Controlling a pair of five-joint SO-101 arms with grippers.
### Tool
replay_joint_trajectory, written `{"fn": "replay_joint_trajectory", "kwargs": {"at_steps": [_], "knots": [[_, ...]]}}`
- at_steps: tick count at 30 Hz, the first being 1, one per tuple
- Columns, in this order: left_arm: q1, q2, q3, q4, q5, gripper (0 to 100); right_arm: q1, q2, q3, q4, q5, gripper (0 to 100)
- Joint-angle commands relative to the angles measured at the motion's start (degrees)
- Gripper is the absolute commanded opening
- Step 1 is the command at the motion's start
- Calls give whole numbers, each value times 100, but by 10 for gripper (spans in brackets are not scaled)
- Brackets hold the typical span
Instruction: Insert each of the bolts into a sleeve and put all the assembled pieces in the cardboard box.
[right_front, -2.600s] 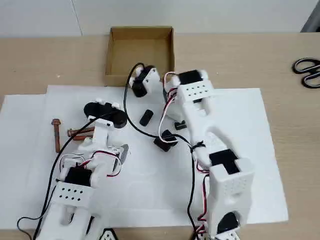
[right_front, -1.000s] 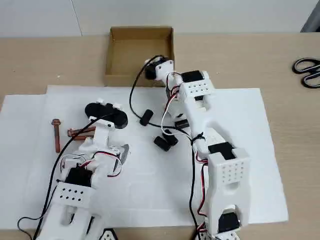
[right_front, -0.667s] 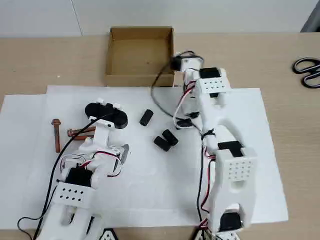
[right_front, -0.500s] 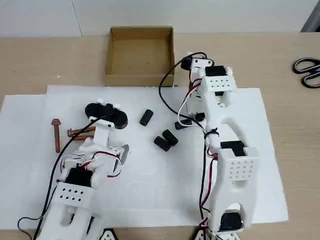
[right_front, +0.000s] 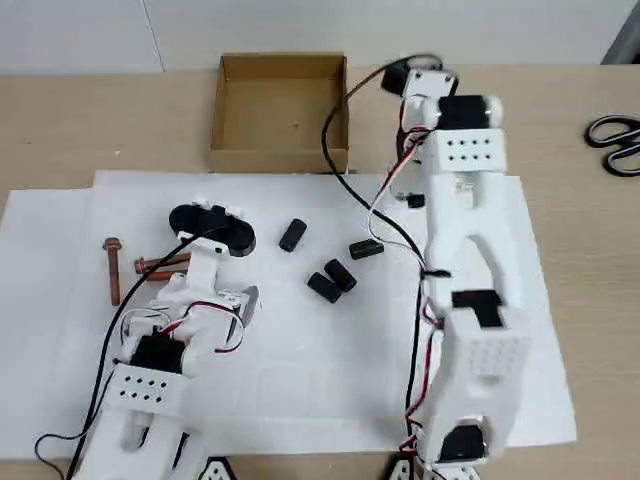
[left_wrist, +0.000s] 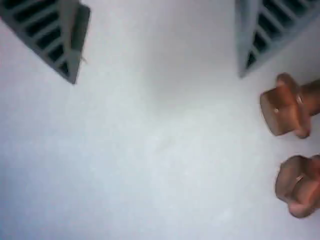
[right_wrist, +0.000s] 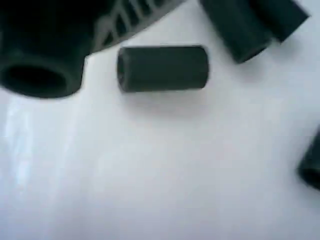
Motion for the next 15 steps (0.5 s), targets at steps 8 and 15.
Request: {"fn": "replay_joint_trajectory", "kwargs": {"at_steps": [8,15], "knots": [[35,369,-3213,2602,44,195,505,-690,1811,84,-53,4],[-466,2251,-5130,3798,44,133,822,-699,2470,84,-53,4]]}}
